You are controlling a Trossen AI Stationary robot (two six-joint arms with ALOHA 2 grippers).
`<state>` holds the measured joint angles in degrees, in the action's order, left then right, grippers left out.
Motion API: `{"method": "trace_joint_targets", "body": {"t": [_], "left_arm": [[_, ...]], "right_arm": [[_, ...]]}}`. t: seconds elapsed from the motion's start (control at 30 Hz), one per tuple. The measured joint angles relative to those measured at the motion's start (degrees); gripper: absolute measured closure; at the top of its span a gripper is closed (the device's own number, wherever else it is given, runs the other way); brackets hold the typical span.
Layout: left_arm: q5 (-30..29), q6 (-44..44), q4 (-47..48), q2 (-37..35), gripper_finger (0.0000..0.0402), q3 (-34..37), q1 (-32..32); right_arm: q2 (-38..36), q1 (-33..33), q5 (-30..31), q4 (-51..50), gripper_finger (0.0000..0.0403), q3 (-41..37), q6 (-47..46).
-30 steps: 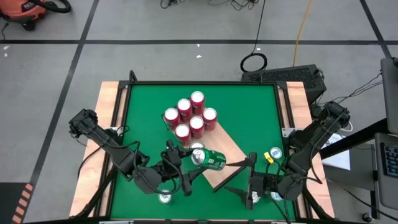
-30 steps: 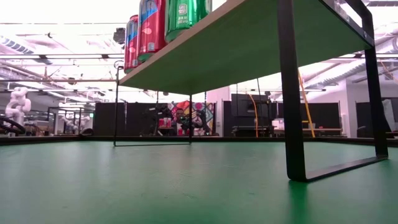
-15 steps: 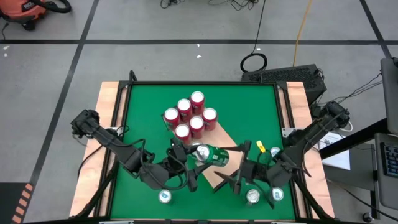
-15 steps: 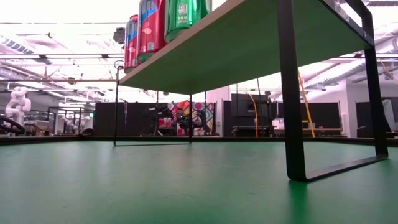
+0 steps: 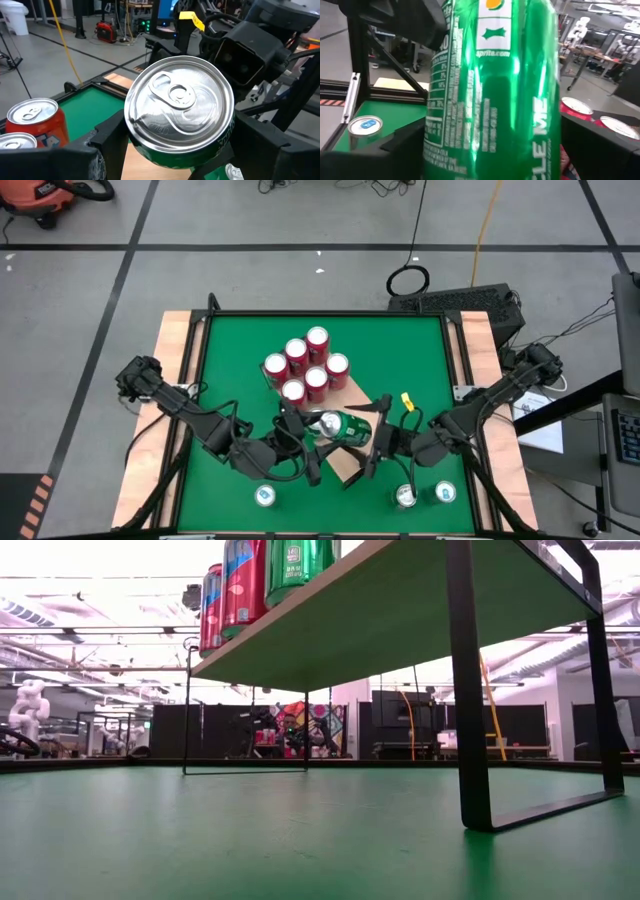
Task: Place canned beverage on shelf
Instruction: Put the green soda can on the shelf aligned with the other green soda can
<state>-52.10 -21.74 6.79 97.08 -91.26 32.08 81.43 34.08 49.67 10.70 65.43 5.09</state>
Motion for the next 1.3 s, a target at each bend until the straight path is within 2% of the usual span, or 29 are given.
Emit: {"method": "trace_joint_targets", "body": {"t": [0.27,0.33,0.53,0.83,1.3], "left_arm": [[0.82,0.22,0.44,0.00,0.0117,0.00,-0.30],[1.35,0.17,0.40,-0.01,0.0116,0.00,-0.42],[2.32,1.78,0.10,-0.02,0.0103,0.00,-0.42],[3.86,5.14,-4.09,-0.02,0.0010,0.00,-0.43],[4.36,13.71,-10.24,-0.32,0.0006,0.00,1.08]], "right_arm": [[0.00,-0.35,-0.87,-1.95,0.0108,0.00,-1.20],[-0.01,-0.33,-1.12,-1.97,0.0119,0.00,-1.39],[-0.04,0.81,-0.83,-2.24,0.0113,0.00,-1.36],[-0.11,0.91,-2.52,-2.55,0.0113,-0.15,-1.38],[-0.54,2.91,-2.12,-2.41,0.0112,-0.13,-1.38]]}}
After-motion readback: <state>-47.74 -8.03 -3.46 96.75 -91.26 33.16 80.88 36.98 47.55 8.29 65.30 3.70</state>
